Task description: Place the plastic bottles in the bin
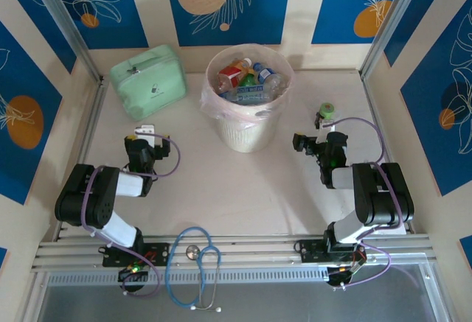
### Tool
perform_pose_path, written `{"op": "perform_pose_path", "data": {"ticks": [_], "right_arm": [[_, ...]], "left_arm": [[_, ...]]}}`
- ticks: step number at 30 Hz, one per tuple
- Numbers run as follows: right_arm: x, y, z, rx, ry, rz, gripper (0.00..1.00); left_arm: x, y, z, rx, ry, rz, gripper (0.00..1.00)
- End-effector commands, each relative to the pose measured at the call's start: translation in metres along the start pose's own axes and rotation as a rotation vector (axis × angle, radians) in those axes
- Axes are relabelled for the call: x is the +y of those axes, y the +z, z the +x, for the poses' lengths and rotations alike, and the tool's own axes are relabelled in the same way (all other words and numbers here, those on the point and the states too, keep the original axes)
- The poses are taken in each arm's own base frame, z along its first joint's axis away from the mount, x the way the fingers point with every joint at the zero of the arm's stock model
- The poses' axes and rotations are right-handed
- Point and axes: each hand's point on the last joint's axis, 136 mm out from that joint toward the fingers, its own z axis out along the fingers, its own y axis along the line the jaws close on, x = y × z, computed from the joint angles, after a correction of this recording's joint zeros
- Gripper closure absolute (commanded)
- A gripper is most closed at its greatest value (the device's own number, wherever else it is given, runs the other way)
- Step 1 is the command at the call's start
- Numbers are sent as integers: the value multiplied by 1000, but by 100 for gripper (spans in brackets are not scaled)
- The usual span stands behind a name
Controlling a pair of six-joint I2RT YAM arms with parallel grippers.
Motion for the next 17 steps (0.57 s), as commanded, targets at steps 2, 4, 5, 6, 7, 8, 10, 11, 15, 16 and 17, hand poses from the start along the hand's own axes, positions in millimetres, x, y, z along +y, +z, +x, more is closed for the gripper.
{"op": "perform_pose_path", "data": {"ticks": [2, 4, 5, 6, 7, 8, 10, 11, 15, 16, 17], "right_arm": [[6, 1, -16, -37, -28, -30, 1], [6, 1, -16, -37, -27, -30, 1], [6, 1, -16, -35, -27, -30, 1], [6, 2, -16, -37, -28, -30, 1], [6, 1, -16, -37, -28, -30, 1], [6, 2, -16, -37, -27, -30, 1], [7, 2, -16, -33, -28, -33, 1], [7, 3, -15, -29, -26, -36, 1], [7, 2, -16, -33, -28, -38, 1], [7, 1, -16, -38, -29, -37, 1], [8, 1, -16, -37, -29, -39, 1]], "left_arm": [[1, 1, -6, -26, -8, 10, 0], [1, 1, -6, -26, -8, 10, 0], [1, 1, -6, -26, -8, 10, 0], [1, 1, -6, -26, -8, 10, 0], [1, 1, -6, -26, -8, 10, 0], [1, 1, -6, -25, -8, 9, 0], [1, 1, -6, -24, -6, 10, 0], [0, 1, -6, -25, -6, 10, 0], [1, 1, -6, -26, -8, 11, 0], [0, 1, -7, -28, -9, 11, 0], [1, 0, -7, -30, -9, 11, 0]]}}
